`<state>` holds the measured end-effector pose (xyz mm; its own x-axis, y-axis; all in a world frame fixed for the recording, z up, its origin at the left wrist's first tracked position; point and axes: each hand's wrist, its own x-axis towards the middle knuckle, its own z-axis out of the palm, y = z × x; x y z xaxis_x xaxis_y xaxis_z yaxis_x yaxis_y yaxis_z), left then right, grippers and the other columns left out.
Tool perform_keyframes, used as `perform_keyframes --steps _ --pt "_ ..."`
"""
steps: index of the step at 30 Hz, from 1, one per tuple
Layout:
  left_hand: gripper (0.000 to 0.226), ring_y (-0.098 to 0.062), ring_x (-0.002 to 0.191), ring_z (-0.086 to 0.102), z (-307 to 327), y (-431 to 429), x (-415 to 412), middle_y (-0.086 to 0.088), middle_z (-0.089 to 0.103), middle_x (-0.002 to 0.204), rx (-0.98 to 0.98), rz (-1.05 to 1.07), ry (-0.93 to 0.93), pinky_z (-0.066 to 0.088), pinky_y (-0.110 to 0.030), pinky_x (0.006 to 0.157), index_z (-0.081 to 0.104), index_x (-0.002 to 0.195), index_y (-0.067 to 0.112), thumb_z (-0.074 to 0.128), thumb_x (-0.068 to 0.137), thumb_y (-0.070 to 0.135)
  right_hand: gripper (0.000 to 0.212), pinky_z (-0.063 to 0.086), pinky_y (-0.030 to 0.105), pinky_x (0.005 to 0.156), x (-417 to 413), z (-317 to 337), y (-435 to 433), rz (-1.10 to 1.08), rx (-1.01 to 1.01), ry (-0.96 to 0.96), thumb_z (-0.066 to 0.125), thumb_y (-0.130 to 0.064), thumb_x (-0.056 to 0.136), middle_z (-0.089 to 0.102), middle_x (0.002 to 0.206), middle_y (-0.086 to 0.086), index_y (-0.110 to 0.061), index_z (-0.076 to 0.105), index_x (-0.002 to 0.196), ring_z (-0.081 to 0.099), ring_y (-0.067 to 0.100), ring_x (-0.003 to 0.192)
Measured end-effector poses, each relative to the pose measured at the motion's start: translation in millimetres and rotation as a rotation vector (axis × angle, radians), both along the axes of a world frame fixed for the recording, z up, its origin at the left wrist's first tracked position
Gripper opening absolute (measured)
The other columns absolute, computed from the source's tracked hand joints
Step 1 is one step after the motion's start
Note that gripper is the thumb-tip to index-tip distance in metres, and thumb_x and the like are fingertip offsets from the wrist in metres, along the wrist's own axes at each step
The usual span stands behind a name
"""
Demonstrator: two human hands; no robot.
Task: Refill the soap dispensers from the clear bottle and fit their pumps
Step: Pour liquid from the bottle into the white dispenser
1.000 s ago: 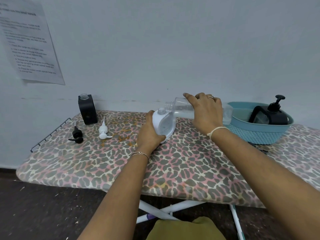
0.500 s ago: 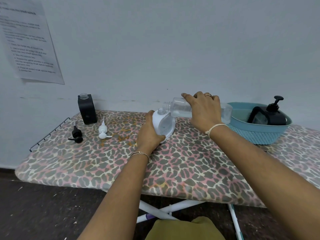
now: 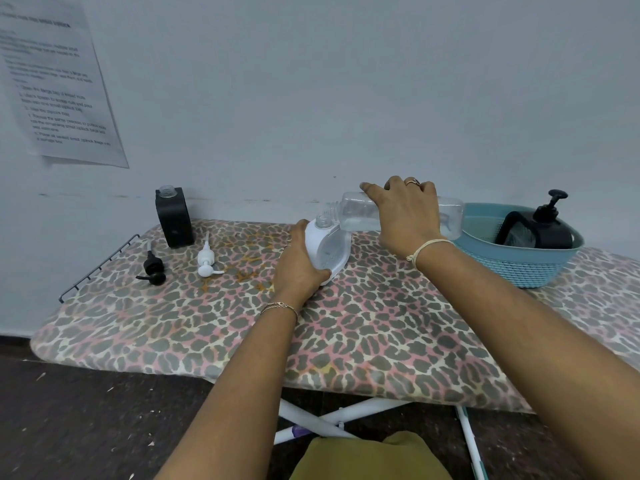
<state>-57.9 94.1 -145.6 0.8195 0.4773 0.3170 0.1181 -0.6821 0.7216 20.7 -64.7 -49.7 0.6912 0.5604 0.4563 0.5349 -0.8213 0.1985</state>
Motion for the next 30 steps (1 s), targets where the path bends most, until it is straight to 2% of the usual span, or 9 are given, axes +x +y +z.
perform_keyframes --steps 7,11,17,30 --pt "0.092 -0.024 0.087 0.057 -0.7 0.6 1.0 0.002 0.053 0.108 0.016 0.010 0.011 0.051 -0.035 0.065 0.027 0.137 0.028 0.082 0.065 0.017 0.075 0.037 0.041 0.093 -0.2 0.3 -0.1 0.003 0.000 -0.007 0.065 -0.013 0.078 0.055 0.118 0.007 -0.031 0.034 0.144 0.053 0.029 0.108" --pt "0.093 -0.023 0.086 0.056 -1.2 0.9 1.7 0.000 0.055 0.111 0.017 0.005 0.012 0.048 -0.032 0.062 0.026 0.138 0.027 0.082 0.065 0.016 0.074 0.036 0.041 0.093 0.1 0.0 -0.6 0.004 0.001 -0.004 0.064 -0.013 0.079 0.054 0.119 0.007 -0.031 0.034 0.144 0.053 0.029 0.109" --pt "0.093 -0.024 0.085 0.056 -1.6 1.6 2.2 -0.001 0.056 0.109 0.016 0.006 0.018 0.045 -0.030 0.061 0.025 0.139 0.027 0.081 0.065 0.016 0.072 0.036 0.042 0.093 0.1 0.3 -0.5 0.007 0.000 -0.005 0.065 -0.014 0.079 0.054 0.118 0.008 -0.030 0.036 0.143 0.053 0.030 0.109" --pt "0.091 -0.025 0.084 0.057 -0.9 1.0 1.6 0.001 0.054 0.104 0.013 0.000 0.011 0.047 -0.032 0.061 0.026 0.138 0.026 0.080 0.066 0.014 0.070 0.036 0.041 0.091 1.0 -0.3 -0.1 0.012 -0.008 -0.017 0.064 -0.011 0.078 0.054 0.116 0.007 -0.030 0.038 0.140 0.053 0.030 0.107"
